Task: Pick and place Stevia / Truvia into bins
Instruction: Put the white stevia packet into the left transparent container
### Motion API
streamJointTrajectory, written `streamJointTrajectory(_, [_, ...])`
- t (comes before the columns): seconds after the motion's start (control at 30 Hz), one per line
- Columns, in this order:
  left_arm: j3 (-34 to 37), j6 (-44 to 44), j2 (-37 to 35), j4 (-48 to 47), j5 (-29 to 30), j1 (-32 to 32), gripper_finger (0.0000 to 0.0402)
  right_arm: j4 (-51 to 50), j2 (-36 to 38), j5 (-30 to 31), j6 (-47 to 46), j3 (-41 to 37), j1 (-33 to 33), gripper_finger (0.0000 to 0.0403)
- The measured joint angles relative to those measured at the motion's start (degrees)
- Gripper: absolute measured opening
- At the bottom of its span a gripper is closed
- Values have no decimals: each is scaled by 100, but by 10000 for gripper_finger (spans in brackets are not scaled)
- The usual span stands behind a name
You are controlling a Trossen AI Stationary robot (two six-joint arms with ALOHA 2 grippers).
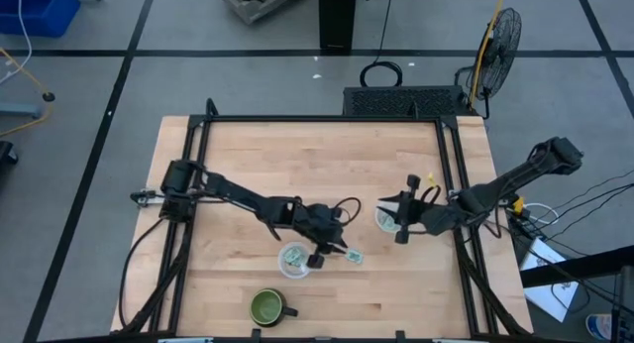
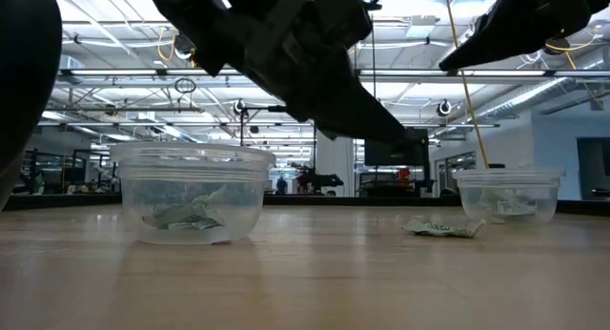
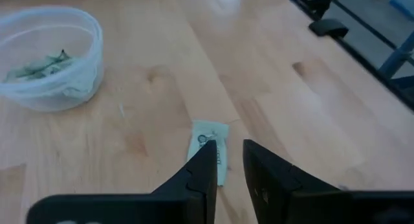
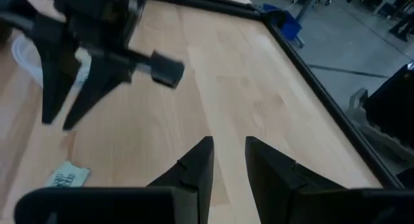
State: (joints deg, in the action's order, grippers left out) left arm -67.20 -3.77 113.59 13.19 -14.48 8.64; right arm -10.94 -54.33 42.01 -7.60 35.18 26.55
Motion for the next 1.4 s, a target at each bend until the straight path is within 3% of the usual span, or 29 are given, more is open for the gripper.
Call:
streamJointTrajectory(0.23, [-219,-274,312,216,220,18,144,311,211,19,721,0,0,77])
streamJointTrajectory(0.43, [-581,-418,733,207,28,1,197,1178,243,18,1597,0,-18,77])
streamJointTrajectory(0.67, [-1090,-469,1351,-321,15,18,204,1589,243,18,2097,0,-125,75])
streamJointTrajectory(0.9, [-1222,-514,1435,-635,326,-73,204,1652,243,12,2330,0,-259,75])
streamJointTrajectory(1.03, [-1228,-597,1435,-715,319,-97,188,1655,243,4,2353,0,-323,75])
streamJointTrajectory(1.4, [-1227,-611,1380,-924,53,-335,74,1655,243,-1,2504,0,-409,75])
